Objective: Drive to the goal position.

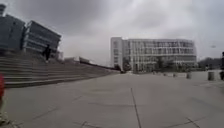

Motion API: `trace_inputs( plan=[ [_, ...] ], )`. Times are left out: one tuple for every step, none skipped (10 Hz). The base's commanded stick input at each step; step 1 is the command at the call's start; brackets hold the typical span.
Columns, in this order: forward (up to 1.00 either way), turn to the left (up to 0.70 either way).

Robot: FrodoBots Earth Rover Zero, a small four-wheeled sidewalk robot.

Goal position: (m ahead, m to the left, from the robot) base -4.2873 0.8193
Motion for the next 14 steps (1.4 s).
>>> trace_inputs(
  plan=[
    [0.0, 0.7],
    [0.0, 0.7],
    [0.0, 0.7],
    [0.0, 0.7],
    [0.0, 0.7],
    [0.0, 0.7],
    [0.0, 0.7],
    [0.0, 0.7],
    [0.0, 0.7],
    [0.0, 0.7],
    [0.0, 0.7],
    [0.0, 0.7],
    [0.0, 0.7],
    [0.0, 0.7]
  ],
)
